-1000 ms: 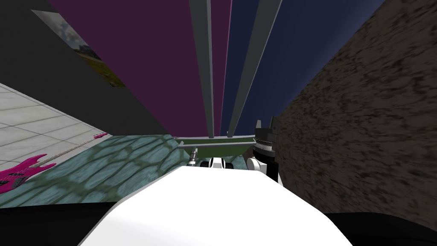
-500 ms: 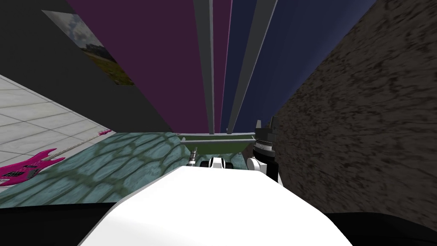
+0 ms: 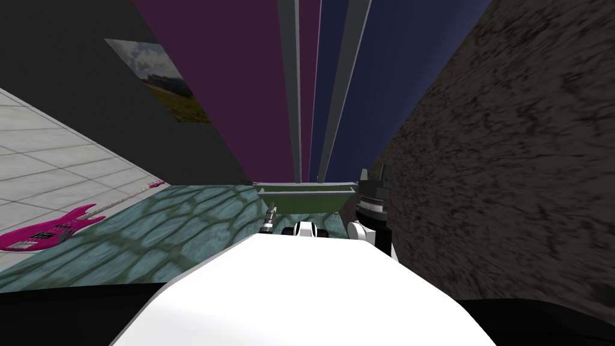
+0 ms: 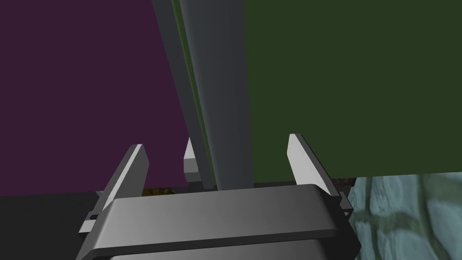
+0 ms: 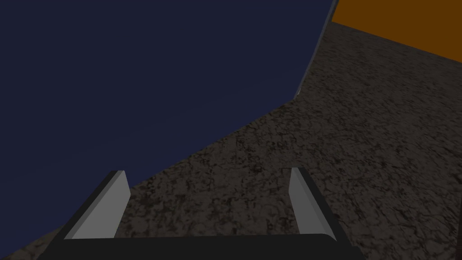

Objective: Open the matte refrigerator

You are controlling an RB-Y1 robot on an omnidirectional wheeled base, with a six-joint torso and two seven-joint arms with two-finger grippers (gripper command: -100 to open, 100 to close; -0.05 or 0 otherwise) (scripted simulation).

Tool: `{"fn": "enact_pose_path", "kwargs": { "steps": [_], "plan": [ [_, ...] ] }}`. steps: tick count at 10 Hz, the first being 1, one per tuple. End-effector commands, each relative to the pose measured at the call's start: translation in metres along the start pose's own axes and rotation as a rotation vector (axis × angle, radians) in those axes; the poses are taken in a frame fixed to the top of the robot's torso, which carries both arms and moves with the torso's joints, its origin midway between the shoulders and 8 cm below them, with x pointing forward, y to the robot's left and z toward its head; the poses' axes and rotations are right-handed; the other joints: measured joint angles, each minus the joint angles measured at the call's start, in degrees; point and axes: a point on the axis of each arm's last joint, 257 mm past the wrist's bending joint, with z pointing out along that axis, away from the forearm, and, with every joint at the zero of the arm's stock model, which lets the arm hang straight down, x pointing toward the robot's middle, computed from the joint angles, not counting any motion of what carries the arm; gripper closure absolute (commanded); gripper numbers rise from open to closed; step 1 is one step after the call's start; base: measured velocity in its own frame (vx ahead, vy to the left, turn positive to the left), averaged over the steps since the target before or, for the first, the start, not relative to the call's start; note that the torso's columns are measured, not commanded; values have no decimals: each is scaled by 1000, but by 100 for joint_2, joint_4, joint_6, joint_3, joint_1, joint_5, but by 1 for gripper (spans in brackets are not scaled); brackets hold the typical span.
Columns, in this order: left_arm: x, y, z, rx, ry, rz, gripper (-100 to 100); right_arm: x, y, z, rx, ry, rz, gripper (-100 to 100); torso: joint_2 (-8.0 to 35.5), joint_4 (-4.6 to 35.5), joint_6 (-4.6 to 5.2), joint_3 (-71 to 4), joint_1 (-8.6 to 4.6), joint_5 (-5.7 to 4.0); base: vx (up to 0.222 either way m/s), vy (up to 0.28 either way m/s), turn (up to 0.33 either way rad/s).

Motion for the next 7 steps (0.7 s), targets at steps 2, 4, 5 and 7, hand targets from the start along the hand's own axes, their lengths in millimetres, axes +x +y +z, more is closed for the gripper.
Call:
{"fn": "enact_pose_path", "kwargs": {
  "steps": [2,4,5,7],
  "plan": [
    [-11,-7,20,10,1,18,-100,0,0,0,0,0,0,0,30,10,1,20,-9,-2,74,0,2],
    [-14,-10,32,8,0,20,-100,0,0,0,0,0,0,0,50,15,1,32,-12,-4,65,-4,0],
    [3,-7,35,-4,-1,-15,-100,0,0,0,0,0,0,0,51,15,0,33,-6,-2,58,5,2],
    [9,-6,36,-7,-2,-27,-100,0,0,0,0,0,0,0,51,14,1,32,-8,-2,29,-2,-2]
  ]
}}
